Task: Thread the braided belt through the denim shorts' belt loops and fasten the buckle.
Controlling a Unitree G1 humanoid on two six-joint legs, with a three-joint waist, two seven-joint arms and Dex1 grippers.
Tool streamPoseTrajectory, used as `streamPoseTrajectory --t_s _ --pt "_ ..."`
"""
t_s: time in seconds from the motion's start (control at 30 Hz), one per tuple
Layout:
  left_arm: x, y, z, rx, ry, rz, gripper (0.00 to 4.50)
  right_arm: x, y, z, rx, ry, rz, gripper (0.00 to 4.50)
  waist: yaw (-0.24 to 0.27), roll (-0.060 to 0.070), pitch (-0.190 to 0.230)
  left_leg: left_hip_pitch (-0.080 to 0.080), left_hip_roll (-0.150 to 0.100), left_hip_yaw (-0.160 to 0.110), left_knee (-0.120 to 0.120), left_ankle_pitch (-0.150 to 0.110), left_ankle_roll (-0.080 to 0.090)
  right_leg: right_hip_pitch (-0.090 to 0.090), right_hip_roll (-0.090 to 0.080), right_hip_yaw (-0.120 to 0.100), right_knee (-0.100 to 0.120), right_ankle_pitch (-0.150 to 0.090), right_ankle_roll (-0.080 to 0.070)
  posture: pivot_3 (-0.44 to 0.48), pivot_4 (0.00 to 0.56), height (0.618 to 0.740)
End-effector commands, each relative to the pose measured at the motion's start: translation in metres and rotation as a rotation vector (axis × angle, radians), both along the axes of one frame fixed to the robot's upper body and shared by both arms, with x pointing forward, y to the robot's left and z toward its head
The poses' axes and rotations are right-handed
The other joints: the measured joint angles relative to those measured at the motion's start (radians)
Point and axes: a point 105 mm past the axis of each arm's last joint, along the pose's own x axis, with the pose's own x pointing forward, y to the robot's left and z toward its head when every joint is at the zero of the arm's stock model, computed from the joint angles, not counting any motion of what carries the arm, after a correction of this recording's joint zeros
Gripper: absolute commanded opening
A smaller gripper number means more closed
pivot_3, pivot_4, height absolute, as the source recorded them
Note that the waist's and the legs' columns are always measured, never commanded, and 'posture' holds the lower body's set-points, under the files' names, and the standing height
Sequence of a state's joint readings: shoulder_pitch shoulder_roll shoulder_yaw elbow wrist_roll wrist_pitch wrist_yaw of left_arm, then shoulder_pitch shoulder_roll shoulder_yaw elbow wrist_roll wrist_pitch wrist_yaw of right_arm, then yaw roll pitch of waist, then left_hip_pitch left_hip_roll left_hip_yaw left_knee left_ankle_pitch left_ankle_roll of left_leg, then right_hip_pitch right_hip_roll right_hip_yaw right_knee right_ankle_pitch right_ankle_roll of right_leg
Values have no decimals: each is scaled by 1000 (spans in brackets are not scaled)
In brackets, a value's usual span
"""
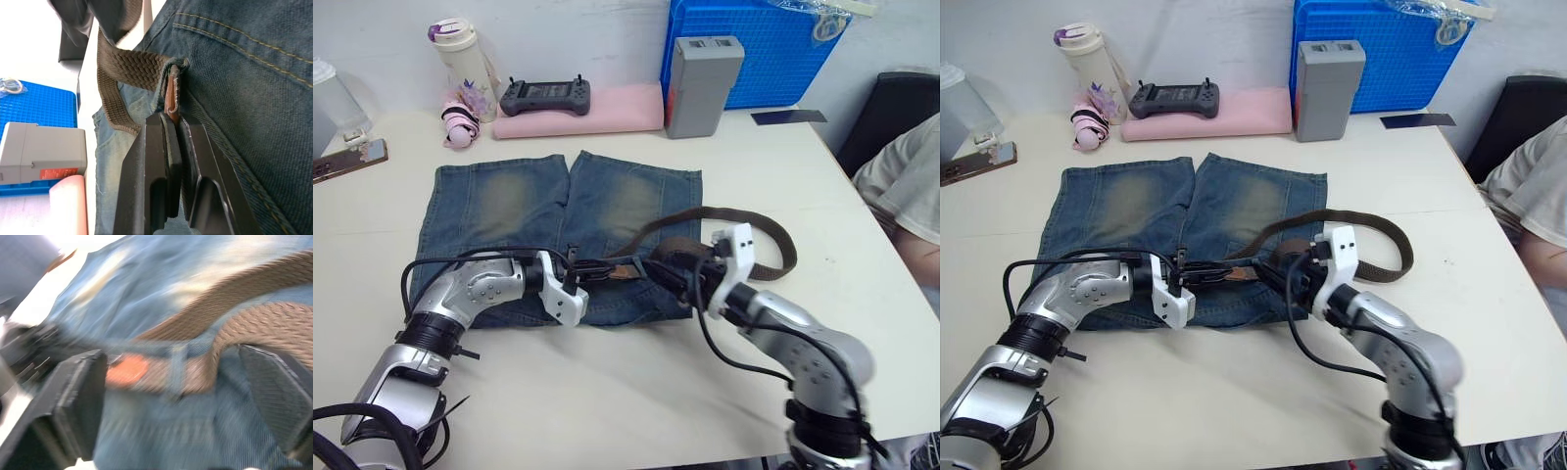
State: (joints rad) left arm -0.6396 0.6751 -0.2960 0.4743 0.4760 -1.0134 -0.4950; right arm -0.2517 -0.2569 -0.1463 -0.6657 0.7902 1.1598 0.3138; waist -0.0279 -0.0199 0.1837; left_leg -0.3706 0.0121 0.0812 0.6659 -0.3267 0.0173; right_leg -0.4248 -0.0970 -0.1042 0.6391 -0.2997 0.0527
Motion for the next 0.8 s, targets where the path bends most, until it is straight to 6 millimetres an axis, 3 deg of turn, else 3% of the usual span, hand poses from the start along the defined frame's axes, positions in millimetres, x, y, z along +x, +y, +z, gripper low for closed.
streamPoseTrajectory --t_s 0.03,0.13,0.33,0.57,0.7,0.8 --pt "-3 3 -10 34 30 5 0 -38 10 5 -116 -96 224 4472 1 0 0 0 0 0 0 0 0 0 0 0 0 0 0 0 150 728" --pt "-3 3 -9 34 30 3 0 -41 5 -10 -358 -255 281 4472 0 0 0 0 0 0 1 0 1 0 0 0 -1 0 0 0 150 728" --pt "-2 1 -8 24 36 4 0 -29 8 -41 -811 -736 409 4472 2 -1 0 2 0 4 2 0 0 0 1 1 -2 0 0 0 150 728" --pt "-3 2 -6 7 42 17 0 -1 2 -75 -1091 -871 379 4472 1 -2 -1 4 0 6 3 1 -2 0 1 1 -1 0 0 0 150 728" --pt "-3 2 -6 2 42 23 0 5 0 -89 -1152 -846 369 2678 3 -3 -1 5 0 6 6 1 -2 1 0 2 2 0 0 0 150 728" --pt "-3 1 -4 -1 38 23 0 7 -7 -100 -1146 -733 335 1242 4 -4 -2 5 0 6 8 1 -2 1 0 2 3 0 0 0 150 728"
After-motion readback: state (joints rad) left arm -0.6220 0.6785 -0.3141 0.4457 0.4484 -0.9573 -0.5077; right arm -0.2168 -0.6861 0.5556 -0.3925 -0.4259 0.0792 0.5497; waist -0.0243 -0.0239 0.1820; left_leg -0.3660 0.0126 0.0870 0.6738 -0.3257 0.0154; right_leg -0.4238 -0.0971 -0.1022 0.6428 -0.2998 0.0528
